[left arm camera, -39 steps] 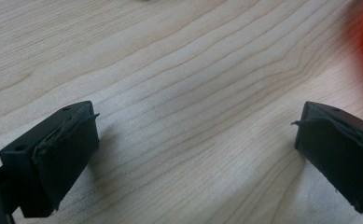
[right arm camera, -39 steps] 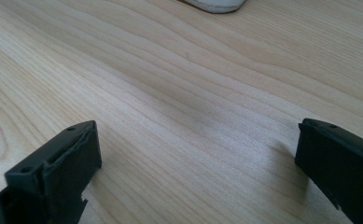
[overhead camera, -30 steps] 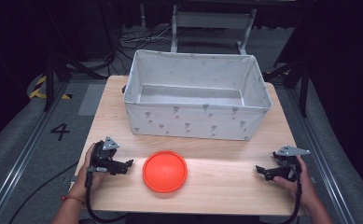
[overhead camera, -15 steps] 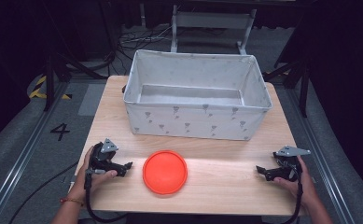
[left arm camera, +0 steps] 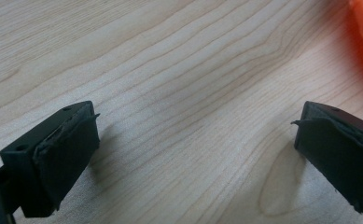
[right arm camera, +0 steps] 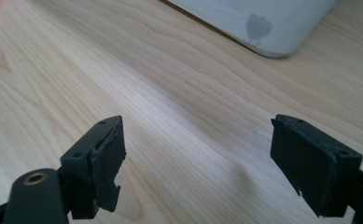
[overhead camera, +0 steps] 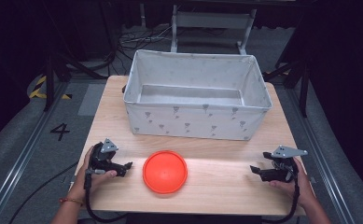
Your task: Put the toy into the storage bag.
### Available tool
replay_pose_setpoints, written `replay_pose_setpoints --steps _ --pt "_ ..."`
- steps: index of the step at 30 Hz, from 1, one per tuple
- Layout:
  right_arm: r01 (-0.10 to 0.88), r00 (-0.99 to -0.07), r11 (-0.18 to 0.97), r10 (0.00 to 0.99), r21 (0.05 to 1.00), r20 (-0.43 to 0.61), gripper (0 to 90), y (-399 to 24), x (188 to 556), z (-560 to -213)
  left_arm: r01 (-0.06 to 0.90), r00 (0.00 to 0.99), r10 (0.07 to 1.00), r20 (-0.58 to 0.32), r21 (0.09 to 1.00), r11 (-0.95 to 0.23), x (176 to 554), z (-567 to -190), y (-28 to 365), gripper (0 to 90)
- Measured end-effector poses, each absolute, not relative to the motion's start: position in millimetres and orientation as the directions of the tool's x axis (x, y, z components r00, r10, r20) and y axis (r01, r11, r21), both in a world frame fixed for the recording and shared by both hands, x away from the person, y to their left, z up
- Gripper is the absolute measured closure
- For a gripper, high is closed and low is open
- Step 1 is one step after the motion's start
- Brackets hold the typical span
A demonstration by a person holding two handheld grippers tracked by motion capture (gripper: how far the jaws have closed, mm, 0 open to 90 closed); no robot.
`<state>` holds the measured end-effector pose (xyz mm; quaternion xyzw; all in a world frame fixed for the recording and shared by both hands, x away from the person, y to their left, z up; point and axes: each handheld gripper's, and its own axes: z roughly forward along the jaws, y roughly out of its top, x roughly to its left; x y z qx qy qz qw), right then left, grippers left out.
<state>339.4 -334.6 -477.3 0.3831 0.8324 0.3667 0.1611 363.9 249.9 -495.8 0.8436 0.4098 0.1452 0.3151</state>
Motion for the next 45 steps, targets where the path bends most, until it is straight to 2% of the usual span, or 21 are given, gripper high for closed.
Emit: replay_pose_setpoints --steps 10,14,18,23,32,39,45 --pt "0.441 -0.748 0.51 0.664 0.739 -0.012 25.5 -289 338 -464 0.6 0.622 0.783 -0.014 0.65 -0.466 364 -496 250 0.2" --pt "0.419 -0.784 0.513 0.62 0.749 0.014 26.0 -266 342 -459 0.6 0.623 0.782 -0.014 0.649 -0.467 364 -496 250 0.2" --pt "0.379 -0.812 0.556 0.583 0.74 -0.022 25.1 -241 346 -455 0.6 0.623 0.782 -0.013 0.649 -0.468 364 -496 250 0.3" --pt "0.363 -0.838 0.562 0.546 0.744 -0.004 24.6 -215 352 -455 0.6 0.623 0.782 -0.012 0.649 -0.468 364 -496 250 0.3" --pt "0.298 -0.895 0.583 0.446 0.756 0.009 27.6 -156 363 -450 0.599 0.624 0.781 -0.012 0.65 -0.468 364 -496 250 0.4" --pt "0.293 -0.914 0.59 0.404 0.753 0.038 27.6 -126 370 -459 0.595 0.626 0.78 -0.009 0.652 -0.47 364 -496 251 0.5" --pt "0.298 -0.918 0.611 0.394 0.734 0.045 22.5 -107 371 -473 0.598 0.625 0.78 -0.013 0.651 -0.468 364 -496 250 0.5"
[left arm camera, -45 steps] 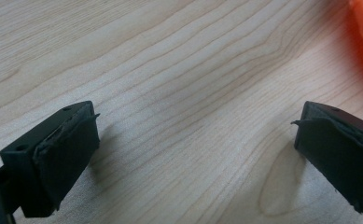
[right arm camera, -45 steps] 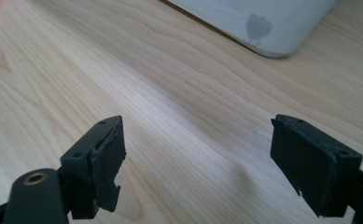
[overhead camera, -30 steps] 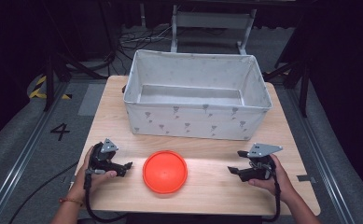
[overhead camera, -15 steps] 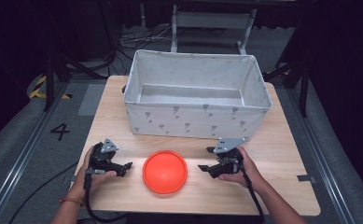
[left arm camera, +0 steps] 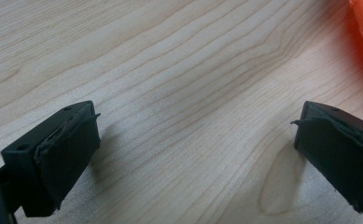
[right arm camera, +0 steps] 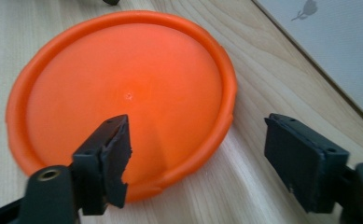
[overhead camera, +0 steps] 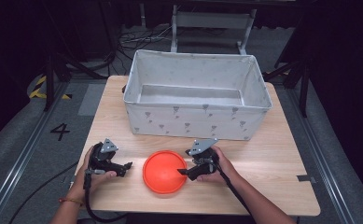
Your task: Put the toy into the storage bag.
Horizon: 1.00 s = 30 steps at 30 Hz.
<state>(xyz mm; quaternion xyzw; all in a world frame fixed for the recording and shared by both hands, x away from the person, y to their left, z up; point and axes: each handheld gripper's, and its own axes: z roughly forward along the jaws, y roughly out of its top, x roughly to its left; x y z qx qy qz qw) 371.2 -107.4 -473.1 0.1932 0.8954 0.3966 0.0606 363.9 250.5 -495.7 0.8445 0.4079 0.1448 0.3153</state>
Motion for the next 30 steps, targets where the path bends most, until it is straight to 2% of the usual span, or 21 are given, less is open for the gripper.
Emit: replay_pose_setpoints --steps 6,8,11,15,20,30 --pt "0.311 -0.921 0.632 0.385 0.71 0.061 23.7 -96 376 -487 0.598 0.625 0.78 -0.013 0.651 -0.468 364 -496 250 0.5" --pt "0.314 -0.926 0.637 0.368 0.704 0.081 29.6 -94 377 -492 0.595 0.626 0.78 -0.009 0.652 -0.47 364 -496 251 0.5" --pt "0.288 -0.933 0.644 0.356 0.708 0.056 38.6 -93 374 -489 0.595 0.626 0.779 -0.008 0.652 -0.471 364 -496 251 0.5" --pt "0.337 -0.914 0.602 0.395 0.724 0.096 54.2 -98 378 -488 0.598 0.626 0.78 -0.014 0.65 -0.469 364 -496 251 0.4" --pt "0.364 -0.901 0.545 0.412 0.755 0.138 67.4 -104 381 -485 0.597 0.626 0.78 -0.011 0.651 -0.469 364 -496 251 0.4" --pt "0.293 -0.926 0.5 0.36 0.815 0.112 80.2 -111 370 -455 0.594 0.626 0.779 -0.008 0.652 -0.471 364 -496 251 0.5"
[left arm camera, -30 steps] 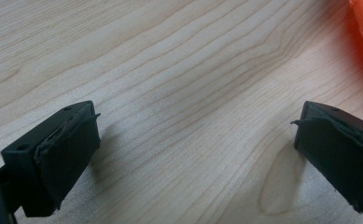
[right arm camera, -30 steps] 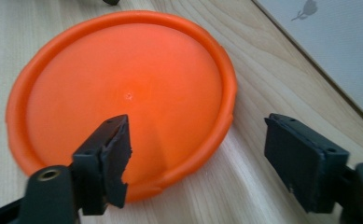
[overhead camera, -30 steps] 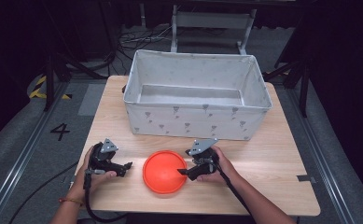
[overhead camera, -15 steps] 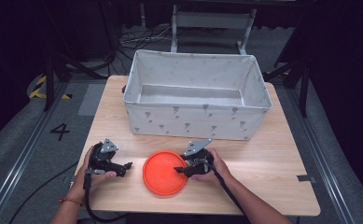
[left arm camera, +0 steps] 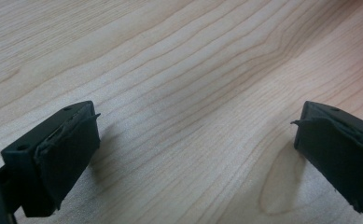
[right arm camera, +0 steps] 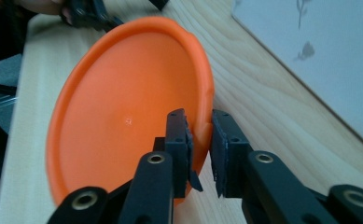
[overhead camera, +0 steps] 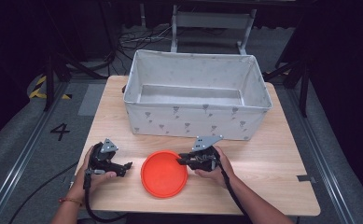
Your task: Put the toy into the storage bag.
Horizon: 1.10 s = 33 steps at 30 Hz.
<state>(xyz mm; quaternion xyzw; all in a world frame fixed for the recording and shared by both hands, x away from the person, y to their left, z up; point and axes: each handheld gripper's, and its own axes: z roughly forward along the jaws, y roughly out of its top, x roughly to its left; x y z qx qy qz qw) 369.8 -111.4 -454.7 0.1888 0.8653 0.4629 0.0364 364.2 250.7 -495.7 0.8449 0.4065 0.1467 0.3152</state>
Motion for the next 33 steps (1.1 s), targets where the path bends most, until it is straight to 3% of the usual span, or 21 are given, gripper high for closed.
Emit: replay_pose_setpoints --steps 10,17,33 --pt "0.224 -0.937 0.513 0.346 0.829 0.038 82.7 -129 359 -425 0.598 0.626 0.78 -0.013 0.651 -0.469 364 -496 250 0.5" --pt "0.152 -0.922 0.572 0.376 0.806 -0.093 82.8 -158 349 -398 0.597 0.627 0.779 -0.015 0.651 -0.469 364 -496 251 0.4" --pt "0.128 -0.892 0.636 0.409 0.761 -0.192 82.8 -220 334 -361 0.598 0.627 0.779 -0.016 0.65 -0.469 364 -496 251 0.3"
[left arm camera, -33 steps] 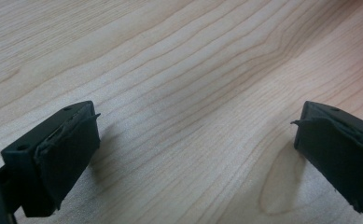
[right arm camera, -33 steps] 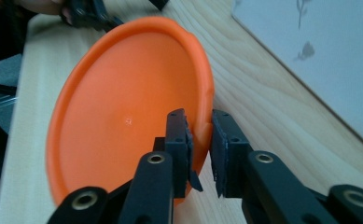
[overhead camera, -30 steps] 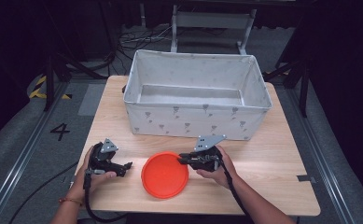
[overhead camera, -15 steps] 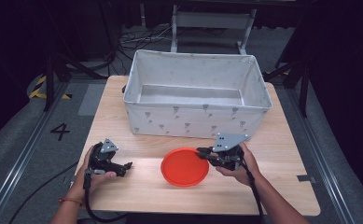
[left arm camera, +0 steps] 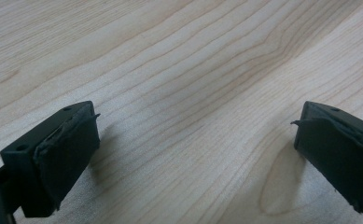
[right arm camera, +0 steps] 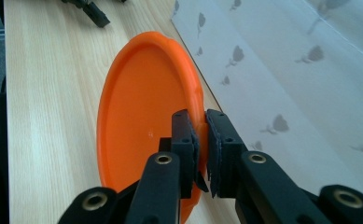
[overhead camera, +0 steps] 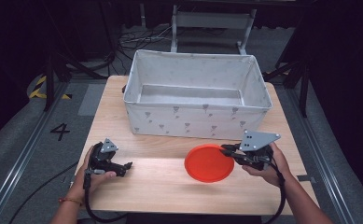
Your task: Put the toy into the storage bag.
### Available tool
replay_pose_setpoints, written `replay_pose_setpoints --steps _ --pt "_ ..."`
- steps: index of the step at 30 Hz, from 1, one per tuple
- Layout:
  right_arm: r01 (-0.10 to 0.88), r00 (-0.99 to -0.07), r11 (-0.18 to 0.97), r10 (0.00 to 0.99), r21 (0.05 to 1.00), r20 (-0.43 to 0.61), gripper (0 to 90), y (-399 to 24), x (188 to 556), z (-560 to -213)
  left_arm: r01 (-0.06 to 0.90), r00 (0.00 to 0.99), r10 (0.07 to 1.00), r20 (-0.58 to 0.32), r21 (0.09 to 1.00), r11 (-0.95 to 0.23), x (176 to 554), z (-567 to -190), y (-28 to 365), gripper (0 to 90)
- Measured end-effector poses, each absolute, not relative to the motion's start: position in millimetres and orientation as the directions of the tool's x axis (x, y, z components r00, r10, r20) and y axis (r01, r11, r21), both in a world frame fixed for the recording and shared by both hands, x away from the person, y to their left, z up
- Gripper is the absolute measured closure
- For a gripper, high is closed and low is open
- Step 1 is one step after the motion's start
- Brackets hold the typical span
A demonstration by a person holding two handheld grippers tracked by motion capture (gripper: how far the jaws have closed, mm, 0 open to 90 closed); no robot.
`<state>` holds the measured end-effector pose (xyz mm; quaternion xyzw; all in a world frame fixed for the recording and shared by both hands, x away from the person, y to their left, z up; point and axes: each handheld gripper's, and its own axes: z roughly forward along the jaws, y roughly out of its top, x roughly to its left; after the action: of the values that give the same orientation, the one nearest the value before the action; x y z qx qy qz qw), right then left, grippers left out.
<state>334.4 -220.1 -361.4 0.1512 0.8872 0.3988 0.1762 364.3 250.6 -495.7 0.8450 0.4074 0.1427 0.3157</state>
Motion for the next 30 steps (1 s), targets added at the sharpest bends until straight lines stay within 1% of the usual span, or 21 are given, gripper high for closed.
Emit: replay_pose_setpoints --steps 7,9,10,13,14,19,30 --pt "0.134 -0.879 0.644 0.428 0.753 -0.21 82.7 -246 328 -349 0.598 0.627 0.779 -0.016 0.65 -0.469 364 -496 251 0.3" --pt "0.137 -0.869 0.642 0.444 0.754 -0.22 82.7 -260 325 -339 0.599 0.627 0.779 -0.018 0.65 -0.467 364 -496 251 0.4" --pt "0.137 -0.869 0.642 0.444 0.754 -0.22 82.7 -260 325 -339 0.599 0.627 0.779 -0.018 0.65 -0.467 364 -496 251 0.5" --pt "0.14 -0.858 0.642 0.459 0.754 -0.232 82.7 -272 322 -325 0.599 0.627 0.779 -0.017 0.65 -0.468 364 -496 251 0.5" --pt "0.14 -0.858 0.642 0.459 0.754 -0.232 82.7 -272 322 -325 0.598 0.627 0.779 -0.015 0.651 -0.468 364 -496 251 0.5" --pt "0.135 -0.839 0.638 0.48 0.758 -0.254 82.7 -286 320 -302 0.599 0.625 0.78 -0.016 0.651 -0.467 364 -496 250 0.5" --pt "0.105 -0.81 0.643 0.498 0.759 -0.309 82.8 -296 308 -264 0.602 0.618 0.786 -0.012 0.651 -0.463 364 -496 250 0.5"
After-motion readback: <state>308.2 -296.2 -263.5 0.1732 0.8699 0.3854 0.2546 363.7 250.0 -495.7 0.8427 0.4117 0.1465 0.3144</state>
